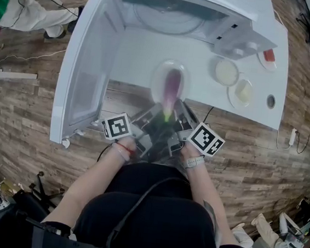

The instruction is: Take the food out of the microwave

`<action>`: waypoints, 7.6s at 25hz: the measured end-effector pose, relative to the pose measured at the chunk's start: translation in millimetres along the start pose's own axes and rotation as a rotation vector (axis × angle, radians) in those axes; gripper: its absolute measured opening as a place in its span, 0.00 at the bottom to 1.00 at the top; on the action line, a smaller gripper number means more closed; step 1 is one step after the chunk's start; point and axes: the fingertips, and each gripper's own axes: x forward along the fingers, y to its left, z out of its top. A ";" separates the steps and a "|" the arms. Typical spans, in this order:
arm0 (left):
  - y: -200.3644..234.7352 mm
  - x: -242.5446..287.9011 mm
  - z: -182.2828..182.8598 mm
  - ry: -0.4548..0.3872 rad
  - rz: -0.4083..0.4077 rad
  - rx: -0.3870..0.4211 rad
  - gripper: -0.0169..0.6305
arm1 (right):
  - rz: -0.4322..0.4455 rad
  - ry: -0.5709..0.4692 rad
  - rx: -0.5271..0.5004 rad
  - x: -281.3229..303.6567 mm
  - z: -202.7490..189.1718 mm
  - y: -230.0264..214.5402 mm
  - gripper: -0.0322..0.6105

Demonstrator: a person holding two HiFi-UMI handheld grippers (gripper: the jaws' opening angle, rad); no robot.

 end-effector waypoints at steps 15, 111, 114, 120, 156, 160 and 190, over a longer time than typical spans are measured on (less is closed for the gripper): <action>7.0 1.9 3.1 -0.003 0.020 0.041 0.08 | -0.004 -0.006 0.003 3.5 0.6 -5.0 0.14; -4.9 -9.7 0.2 -0.020 -0.013 0.049 0.04 | -0.010 -0.099 -0.077 -28.9 6.0 -4.4 0.08; -7.0 -11.7 -3.0 0.030 0.016 0.184 0.04 | 0.000 -0.083 -0.170 -31.1 5.5 2.9 0.08; -19.6 -19.1 -6.9 0.055 0.012 0.294 0.04 | 0.034 -0.085 -0.263 -38.2 -0.7 21.2 0.08; -101.7 -42.7 -40.3 -0.132 0.077 0.960 0.04 | 0.265 -0.027 -0.811 -99.2 -31.7 99.3 0.08; -109.7 -50.8 -61.6 -0.168 0.102 1.029 0.04 | 0.282 -0.048 -0.850 -122.0 -30.2 101.8 0.08; -125.0 -86.3 -141.0 -0.200 0.126 1.094 0.04 | 0.377 -0.028 -0.912 -196.5 -70.4 105.8 0.08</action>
